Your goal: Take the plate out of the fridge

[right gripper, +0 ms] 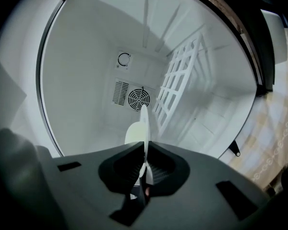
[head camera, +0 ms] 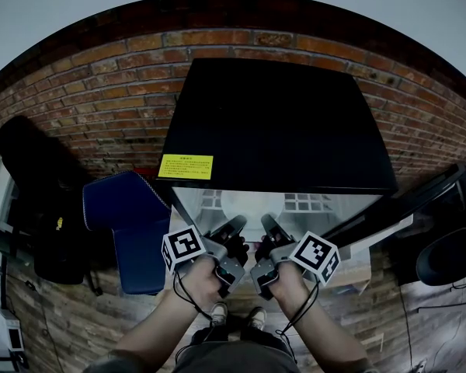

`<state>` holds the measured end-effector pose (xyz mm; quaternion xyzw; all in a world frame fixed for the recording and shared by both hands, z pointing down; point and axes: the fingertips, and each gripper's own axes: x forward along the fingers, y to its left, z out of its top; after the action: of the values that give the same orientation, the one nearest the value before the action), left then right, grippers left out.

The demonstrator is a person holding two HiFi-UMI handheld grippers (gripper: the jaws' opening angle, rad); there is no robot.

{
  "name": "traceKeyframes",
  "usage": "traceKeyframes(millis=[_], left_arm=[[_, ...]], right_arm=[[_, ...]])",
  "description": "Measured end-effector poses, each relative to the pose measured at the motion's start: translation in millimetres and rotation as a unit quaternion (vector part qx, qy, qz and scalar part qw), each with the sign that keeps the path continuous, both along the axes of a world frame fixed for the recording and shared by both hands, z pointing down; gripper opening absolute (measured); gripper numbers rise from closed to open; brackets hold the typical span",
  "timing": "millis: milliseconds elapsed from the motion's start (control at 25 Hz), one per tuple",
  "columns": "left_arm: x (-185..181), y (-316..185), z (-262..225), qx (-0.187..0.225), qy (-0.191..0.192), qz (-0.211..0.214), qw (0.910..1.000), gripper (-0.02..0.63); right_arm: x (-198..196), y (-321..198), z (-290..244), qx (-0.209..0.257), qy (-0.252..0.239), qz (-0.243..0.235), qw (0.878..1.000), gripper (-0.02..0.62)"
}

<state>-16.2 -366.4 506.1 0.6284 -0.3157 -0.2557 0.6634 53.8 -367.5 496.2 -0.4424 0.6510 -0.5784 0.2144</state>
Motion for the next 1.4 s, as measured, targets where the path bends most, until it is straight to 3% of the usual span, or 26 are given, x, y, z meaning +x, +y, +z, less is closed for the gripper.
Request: traceKeyframes(millis=[480,760,1400], left_arm=[[7,35,-36,0.021,-0.011,0.027,0.9994,0.031],[20,59,-59,0.033,-0.011,0.048,0.9982,0.031],[82,100,-101,0.062,0.007,0.141,0.9881,0.031]], right_arm=[[8,38,-32,0.004,-0.041,0.017,0.999,0.037],[21,66,-54,0.016,-0.039,0.033,0.999,0.035],[82,119,-93,0.044,-0.046,0.105,0.992,0.035]])
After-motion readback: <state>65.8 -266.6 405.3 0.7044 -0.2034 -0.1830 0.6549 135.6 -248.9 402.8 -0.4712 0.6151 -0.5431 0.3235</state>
